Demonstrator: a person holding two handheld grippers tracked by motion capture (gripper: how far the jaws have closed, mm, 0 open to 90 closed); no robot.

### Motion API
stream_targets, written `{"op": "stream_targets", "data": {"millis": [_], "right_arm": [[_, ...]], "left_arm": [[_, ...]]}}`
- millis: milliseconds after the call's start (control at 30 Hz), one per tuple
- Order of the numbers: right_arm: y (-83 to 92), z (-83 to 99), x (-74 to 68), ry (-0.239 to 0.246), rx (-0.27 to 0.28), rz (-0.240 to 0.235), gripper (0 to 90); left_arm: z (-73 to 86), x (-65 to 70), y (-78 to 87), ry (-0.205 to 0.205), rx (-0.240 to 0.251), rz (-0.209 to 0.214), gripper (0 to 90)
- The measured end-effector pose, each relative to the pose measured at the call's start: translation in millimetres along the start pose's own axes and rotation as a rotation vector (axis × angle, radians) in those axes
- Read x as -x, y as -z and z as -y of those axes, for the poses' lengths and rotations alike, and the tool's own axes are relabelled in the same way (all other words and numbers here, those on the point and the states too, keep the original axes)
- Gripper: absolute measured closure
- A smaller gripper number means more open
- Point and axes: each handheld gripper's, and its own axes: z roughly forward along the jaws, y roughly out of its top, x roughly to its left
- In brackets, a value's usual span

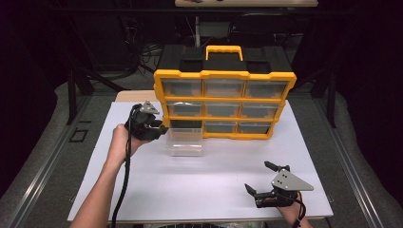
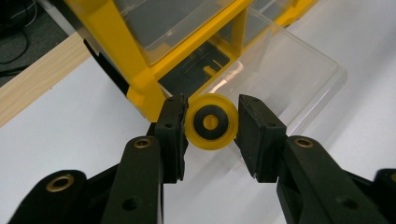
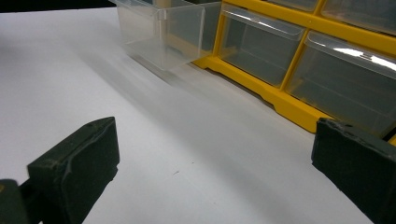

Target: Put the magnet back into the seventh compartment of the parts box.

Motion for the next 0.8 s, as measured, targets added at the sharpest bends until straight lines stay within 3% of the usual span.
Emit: {"op": "stream_targets", "data": {"millis": [800], "right_arm": [[-1.4, 1.0, -0.1, 0.002, -0.012, 0.002, 0.6]], "left_arm": [[-20.9, 12.1, -19.7, -0.034, 0.009, 0.042, 63.3]]}}
